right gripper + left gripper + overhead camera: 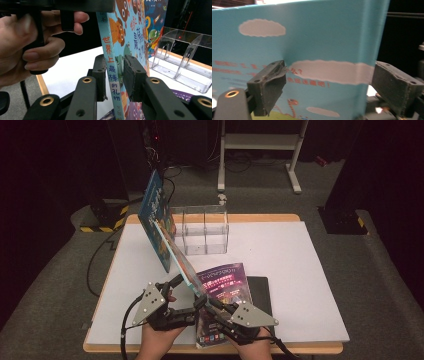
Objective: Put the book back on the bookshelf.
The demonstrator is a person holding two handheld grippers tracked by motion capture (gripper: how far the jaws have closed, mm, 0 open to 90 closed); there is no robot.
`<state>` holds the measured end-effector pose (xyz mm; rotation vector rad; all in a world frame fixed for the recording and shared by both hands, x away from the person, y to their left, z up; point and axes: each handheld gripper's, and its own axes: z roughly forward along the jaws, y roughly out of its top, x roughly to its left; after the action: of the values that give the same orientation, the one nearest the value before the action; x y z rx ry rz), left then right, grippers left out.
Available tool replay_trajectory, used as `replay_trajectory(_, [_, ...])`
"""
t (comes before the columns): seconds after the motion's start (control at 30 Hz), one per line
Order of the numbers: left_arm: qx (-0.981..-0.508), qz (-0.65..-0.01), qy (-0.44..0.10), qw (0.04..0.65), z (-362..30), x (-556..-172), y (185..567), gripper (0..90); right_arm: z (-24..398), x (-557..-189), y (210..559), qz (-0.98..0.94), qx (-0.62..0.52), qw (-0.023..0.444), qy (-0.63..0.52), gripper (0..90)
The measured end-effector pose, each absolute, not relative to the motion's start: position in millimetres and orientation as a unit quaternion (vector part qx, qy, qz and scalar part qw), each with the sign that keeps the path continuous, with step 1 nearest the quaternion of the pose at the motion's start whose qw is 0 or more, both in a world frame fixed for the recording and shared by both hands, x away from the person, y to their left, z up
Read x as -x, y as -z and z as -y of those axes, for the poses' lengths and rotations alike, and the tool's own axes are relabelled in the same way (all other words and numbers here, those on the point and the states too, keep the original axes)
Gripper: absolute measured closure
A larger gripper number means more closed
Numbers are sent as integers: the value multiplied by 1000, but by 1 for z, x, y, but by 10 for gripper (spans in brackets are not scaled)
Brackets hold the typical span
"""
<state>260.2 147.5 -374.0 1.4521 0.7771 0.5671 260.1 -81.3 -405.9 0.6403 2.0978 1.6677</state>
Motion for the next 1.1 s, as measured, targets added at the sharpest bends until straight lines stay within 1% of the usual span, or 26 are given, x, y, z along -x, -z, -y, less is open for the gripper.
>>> replay_trajectory(0.1, [-637, -358, -263, 631, -148, -261, 375, 136, 77, -259, 408, -746, -226, 186, -598, 712])
replay_trajectory(0.37, [-643, -367, -263, 618, -153, -262, 374, 166, 66, -259, 412, -756, -217, 173, -592, 698])
replay_trajectory(0.4, [-647, -368, -266, 613, -154, -262, 373, 176, 68, -259, 412, -755, -213, 162, -599, 678])
replay_trajectory(0.43, [-647, -368, -266, 613, -154, -262, 373, 185, 68, -259, 412, -755, -213, 162, -599, 678])
replay_trajectory(0.57, [-653, -367, -269, 605, -159, -262, 373, 202, 82, -252, 414, -746, -193, 142, -622, 629])
replay_trajectory(0.7, [-657, -363, -274, 601, -161, -261, 373, 229, 102, -249, 417, -744, -198, 167, -615, 618])
replay_trajectory(0.73, [-659, -362, -274, 600, -161, -261, 373, 255, 118, -256, 419, -736, -220, 176, -615, 620])
replay_trajectory(0.77, [-661, -362, -275, 598, -162, -261, 373, 255, 118, -256, 419, -736, -220, 176, -615, 620])
replay_trajectory(0.83, [-667, -362, -274, 591, -164, -260, 372, 292, 135, -264, 424, -726, -247, 186, -614, 619])
replay_trajectory(0.87, [-672, -362, -277, 583, -165, -258, 371, 343, 156, -272, 435, -715, -279, 199, -609, 620])
replay_trajectory(0.9, [-672, -362, -277, 583, -165, -258, 371, 374, 156, -272, 435, -715, -279, 199, -609, 620])
replay_trajectory(0.93, [-674, -362, -279, 580, -165, -257, 371, 374, 163, -277, 440, -713, -293, 194, -606, 620])
replay_trajectory(1.03, [-674, -363, -281, 578, -169, -254, 372, 453, 180, -286, 446, -698, -329, 184, -608, 620])
replay_trajectory(1.07, [-673, -365, -285, 576, -170, -252, 371, 498, 182, -289, 445, -692, -334, 185, -612, 616])
replay_trajectory(1.1, [-673, -368, -290, 573, -170, -251, 370, 498, 182, -289, 445, -692, -334, 185, -612, 615])
